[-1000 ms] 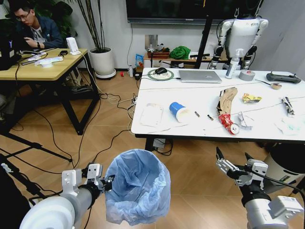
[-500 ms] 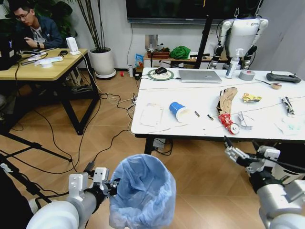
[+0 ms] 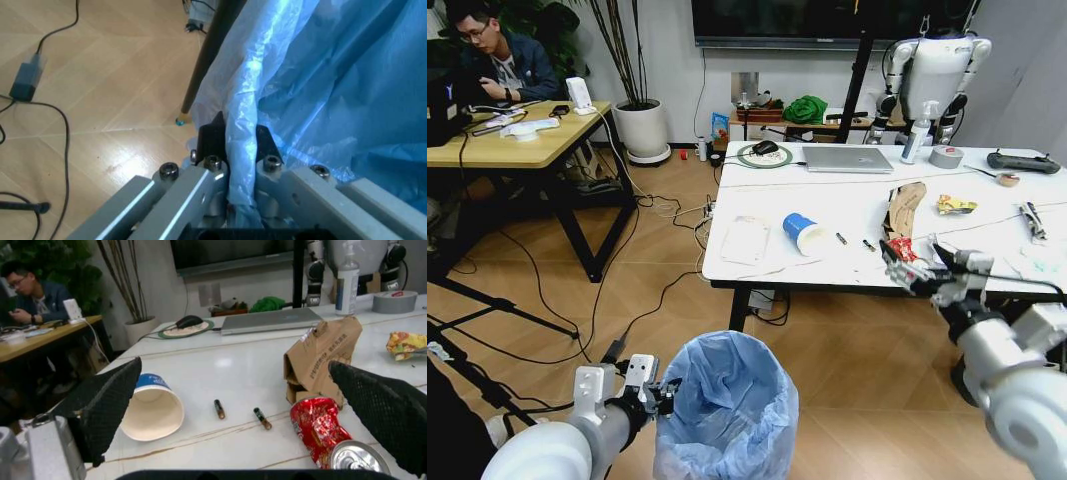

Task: Pick up the trash bin and place the trash from the table into it.

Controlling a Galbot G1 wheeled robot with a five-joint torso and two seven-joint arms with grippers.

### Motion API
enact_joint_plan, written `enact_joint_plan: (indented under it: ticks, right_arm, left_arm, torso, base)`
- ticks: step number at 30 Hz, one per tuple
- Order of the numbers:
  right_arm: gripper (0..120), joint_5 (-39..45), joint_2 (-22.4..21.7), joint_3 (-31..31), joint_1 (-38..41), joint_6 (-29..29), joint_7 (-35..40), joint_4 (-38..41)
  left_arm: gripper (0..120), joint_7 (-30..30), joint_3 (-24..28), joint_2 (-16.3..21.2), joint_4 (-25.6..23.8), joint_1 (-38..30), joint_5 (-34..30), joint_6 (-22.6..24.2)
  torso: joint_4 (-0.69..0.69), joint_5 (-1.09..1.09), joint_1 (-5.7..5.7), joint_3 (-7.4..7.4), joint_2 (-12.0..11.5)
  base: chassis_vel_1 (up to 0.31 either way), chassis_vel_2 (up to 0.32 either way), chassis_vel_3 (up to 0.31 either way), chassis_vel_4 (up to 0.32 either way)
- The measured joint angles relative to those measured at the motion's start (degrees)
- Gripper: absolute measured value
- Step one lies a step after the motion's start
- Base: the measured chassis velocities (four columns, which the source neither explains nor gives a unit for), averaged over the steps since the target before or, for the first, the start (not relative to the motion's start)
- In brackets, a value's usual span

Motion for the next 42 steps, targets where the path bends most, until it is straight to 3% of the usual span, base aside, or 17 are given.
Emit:
enact_joint_plan:
  ticks: [8, 14, 22, 37, 42]
  right_arm:
    - [100, 3.6, 2.1, -11.4, 9.3, -0.5, 5.2, -4.6]
    - [100, 13.0, 5.0, -23.7, 19.8, -1.5, 14.3, -8.0]
    - [100, 18.3, 6.8, -29.3, 26.2, -1.8, 17.6, -13.0]
    - [100, 17.4, 11.3, -35.0, 34.9, -2.0, 18.8, -21.2]
    - [91, 17.7, 13.1, -36.9, 37.5, -1.6, 19.3, -23.3]
  left_arm:
    - [0, 0.3, -1.6, 1.5, 0.0, 0.0, -1.4, 0.0]
    - [0, 0.3, -2.5, 2.7, 0.0, -0.3, -1.8, 0.0]
    - [0, 0.3, -3.1, 2.3, 0.0, -0.2, -1.9, 0.0]
    - [0, 0.2, -5.2, 1.9, 0.0, 0.7, -2.3, 0.0]
    - [0, 0.0, -5.8, 2.0, 0.0, 0.9, -2.4, 0.0]
  torso:
    - [0.01, -0.01, -0.03, -0.03, -0.1]
    - [0.02, -0.01, -0.04, -0.06, -0.1]
    - [0.01, -0.02, -0.06, -0.08, -0.1]
    - [0.00, -0.02, -0.07, -0.10, -0.2]
    - [0.02, -0.02, -0.07, -0.10, -0.2]
  base:
    - [0.000, 0.000, 0.000, 0.000]
    - [0.000, 0.000, 0.000, 0.000]
    - [0.000, 0.000, 0.000, 0.000]
    - [0.000, 0.000, 0.000, 0.000]
    - [0.000, 0.000, 0.000, 0.000]
